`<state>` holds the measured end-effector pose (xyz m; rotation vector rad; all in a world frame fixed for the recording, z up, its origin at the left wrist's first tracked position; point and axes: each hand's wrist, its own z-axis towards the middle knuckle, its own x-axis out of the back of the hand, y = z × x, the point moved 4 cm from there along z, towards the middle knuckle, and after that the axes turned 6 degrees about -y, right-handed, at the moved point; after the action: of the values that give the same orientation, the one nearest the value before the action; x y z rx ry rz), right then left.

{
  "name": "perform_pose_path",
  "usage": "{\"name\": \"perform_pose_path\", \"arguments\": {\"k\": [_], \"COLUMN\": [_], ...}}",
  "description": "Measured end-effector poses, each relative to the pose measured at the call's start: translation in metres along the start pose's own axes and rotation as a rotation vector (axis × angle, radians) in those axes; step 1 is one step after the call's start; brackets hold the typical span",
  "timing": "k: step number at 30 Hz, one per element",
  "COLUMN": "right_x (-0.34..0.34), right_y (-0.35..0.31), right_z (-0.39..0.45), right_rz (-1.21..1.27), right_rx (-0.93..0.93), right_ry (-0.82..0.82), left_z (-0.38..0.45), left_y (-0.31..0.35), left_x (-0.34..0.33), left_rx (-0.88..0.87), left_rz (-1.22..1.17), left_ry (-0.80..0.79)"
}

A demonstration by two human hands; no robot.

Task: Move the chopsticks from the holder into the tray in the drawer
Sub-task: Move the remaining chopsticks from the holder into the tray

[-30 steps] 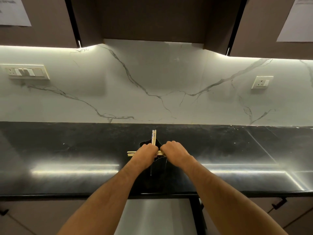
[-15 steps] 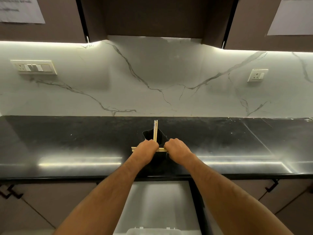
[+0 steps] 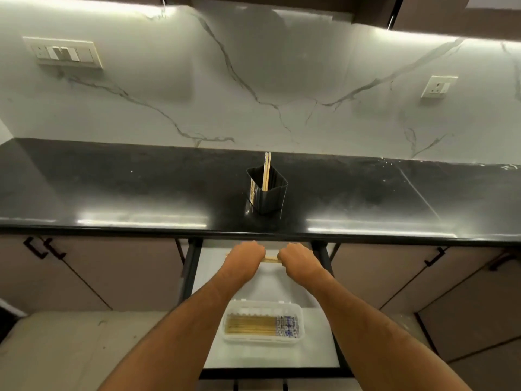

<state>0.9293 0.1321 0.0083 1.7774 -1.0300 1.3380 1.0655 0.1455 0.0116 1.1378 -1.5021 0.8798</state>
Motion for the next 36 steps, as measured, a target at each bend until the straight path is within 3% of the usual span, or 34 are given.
{"name": "perform_pose_path", "arguments": {"k": [17,24,30,36], "right_x": [-0.164,-0.194,-0.222,-0.234], "right_y": [-0.029,-0.031,-0.027,-0.024], "right_z": [-0.018,-0.002,0.008,0.015], "right_rz": [0.174,0.110,0.125,0.150], "right_rx": [0.046,0.060,0.063,0.054], "right_ry": [-0.190,-0.184,-0.279,-0.313], "left_z": [-0.025,-0.011,-0.002,0.000], "left_y": [0.014,0.006,0.007,0.006], "left_x": [-0.167,-0.207,-0.231,-0.242], "left_rx": [0.067,0.143,0.123,0.111], "left_rz": [-0.259,-0.411,-0.454,-0.433], "left_ry": [-0.114,-0.187,-0.277,-0.249]}}
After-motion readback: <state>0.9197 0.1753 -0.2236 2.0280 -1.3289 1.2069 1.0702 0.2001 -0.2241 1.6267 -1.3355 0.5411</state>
